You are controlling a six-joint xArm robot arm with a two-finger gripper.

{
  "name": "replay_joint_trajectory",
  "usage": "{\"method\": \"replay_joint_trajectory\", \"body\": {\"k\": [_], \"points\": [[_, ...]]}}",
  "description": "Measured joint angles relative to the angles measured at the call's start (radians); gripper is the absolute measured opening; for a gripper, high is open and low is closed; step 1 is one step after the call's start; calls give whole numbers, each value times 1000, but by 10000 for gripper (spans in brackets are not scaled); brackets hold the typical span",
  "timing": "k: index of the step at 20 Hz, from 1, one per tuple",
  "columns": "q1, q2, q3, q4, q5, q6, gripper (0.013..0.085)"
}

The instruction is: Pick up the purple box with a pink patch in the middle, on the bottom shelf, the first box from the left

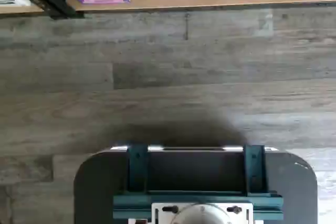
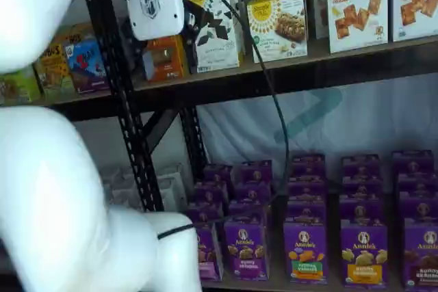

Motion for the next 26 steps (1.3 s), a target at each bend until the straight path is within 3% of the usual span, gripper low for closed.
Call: {"method": "replay_joint_trajectory", "body": {"k": [1, 4, 17, 26], "points": [[84, -45, 48, -84, -84, 51, 850], [124, -49, 70, -117, -128, 86, 850], [160, -31, 126, -126, -183, 127, 850], [161, -39, 223, -112, -247, 137, 850]]}}
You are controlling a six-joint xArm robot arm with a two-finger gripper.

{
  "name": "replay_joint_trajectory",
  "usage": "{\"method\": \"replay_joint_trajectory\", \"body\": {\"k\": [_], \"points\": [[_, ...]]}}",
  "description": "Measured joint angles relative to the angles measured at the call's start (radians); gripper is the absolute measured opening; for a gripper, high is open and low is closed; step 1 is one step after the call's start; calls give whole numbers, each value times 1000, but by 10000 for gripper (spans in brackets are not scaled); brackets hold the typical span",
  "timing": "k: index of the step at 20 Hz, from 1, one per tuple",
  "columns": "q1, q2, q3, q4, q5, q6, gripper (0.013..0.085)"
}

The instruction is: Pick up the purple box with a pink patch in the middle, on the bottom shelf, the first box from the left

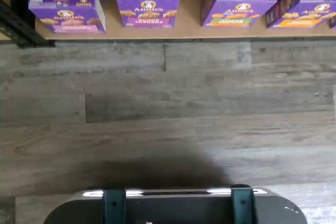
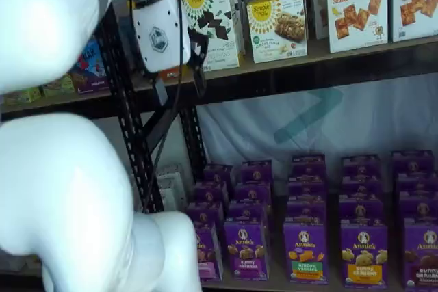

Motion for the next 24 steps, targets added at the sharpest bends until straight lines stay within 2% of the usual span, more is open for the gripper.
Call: {"method": "replay_joint_trajectory", "body": {"k": [10, 14, 24], "points": [[44, -36, 209, -10, -180, 59, 850], [75, -50, 287, -51, -261, 102, 850], [81, -39, 436, -70, -451, 138, 850]]}}
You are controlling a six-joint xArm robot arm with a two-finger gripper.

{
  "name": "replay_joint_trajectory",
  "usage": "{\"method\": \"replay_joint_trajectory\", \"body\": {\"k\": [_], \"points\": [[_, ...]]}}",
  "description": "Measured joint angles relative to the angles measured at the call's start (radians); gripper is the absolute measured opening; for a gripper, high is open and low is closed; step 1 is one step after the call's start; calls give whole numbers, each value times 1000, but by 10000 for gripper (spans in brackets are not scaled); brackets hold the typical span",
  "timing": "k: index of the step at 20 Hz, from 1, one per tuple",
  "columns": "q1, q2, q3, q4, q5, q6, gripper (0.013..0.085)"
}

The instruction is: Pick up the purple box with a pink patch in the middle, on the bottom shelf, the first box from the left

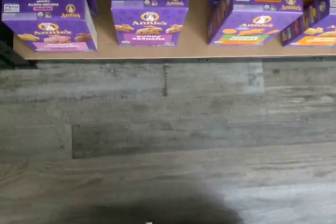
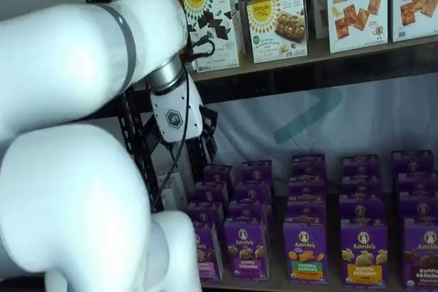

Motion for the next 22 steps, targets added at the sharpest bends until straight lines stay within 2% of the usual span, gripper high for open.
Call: {"method": "replay_joint_trajectory", "body": {"k": [5, 12, 15, 18, 22], "points": [[-8, 35, 56, 10, -88, 1, 850], [-34, 134, 108, 73, -200, -42, 850], [-30, 167, 140, 57, -281, -24, 850], [-19, 189, 187, 18, -400, 18, 850], [-6, 270, 190, 7, -462, 44, 850]]}}
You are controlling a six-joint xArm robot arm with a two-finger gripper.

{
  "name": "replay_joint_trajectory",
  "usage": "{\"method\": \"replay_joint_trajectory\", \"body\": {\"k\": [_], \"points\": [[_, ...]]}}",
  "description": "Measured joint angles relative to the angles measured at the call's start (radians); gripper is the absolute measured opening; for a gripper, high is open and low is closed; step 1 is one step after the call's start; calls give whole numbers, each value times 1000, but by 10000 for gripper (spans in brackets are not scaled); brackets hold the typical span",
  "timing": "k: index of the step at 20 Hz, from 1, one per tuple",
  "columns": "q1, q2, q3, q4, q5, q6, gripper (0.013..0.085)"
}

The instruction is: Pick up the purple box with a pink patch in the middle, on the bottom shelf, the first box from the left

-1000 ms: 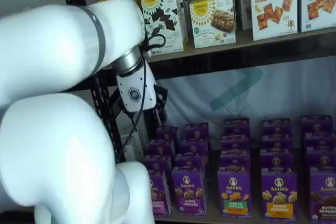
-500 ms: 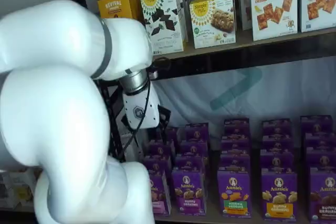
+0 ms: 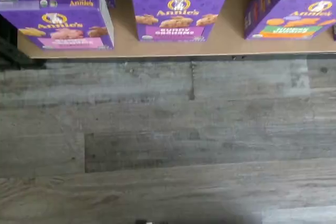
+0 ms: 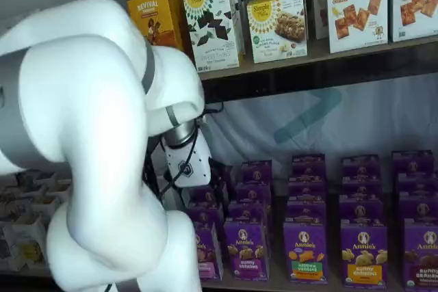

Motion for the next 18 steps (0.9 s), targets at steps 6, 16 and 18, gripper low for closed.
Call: {"method": "replay_joint_trajectory", "body": {"k": [6, 16, 18], "points": [[32, 133, -2, -48, -116, 78, 850], [56, 358, -23, 4, -331, 75, 850], [58, 405, -41, 67, -340, 23, 850]]}}
